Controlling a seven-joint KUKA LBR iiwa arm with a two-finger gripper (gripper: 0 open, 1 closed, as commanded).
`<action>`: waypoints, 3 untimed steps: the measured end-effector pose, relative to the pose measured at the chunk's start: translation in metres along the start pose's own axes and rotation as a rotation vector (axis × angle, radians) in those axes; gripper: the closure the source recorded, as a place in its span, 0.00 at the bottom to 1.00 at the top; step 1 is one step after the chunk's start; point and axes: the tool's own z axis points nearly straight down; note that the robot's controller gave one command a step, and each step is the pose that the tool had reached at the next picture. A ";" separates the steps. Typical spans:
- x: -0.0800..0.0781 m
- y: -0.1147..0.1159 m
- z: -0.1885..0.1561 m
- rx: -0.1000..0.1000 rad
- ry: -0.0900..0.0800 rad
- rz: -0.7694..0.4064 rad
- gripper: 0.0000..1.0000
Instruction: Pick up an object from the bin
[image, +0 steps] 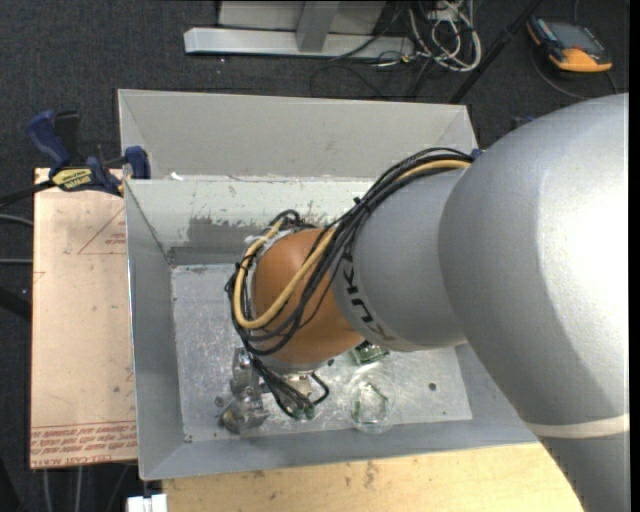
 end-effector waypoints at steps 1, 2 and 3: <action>0.000 0.000 0.000 0.000 0.000 0.000 1.00; 0.003 -0.001 -0.044 -0.001 0.000 -0.002 1.00; -0.001 -0.010 -0.110 -0.001 -0.001 -0.042 1.00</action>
Offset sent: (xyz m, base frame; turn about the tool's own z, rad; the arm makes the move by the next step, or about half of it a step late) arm -0.0004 -0.0015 0.0782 -0.0052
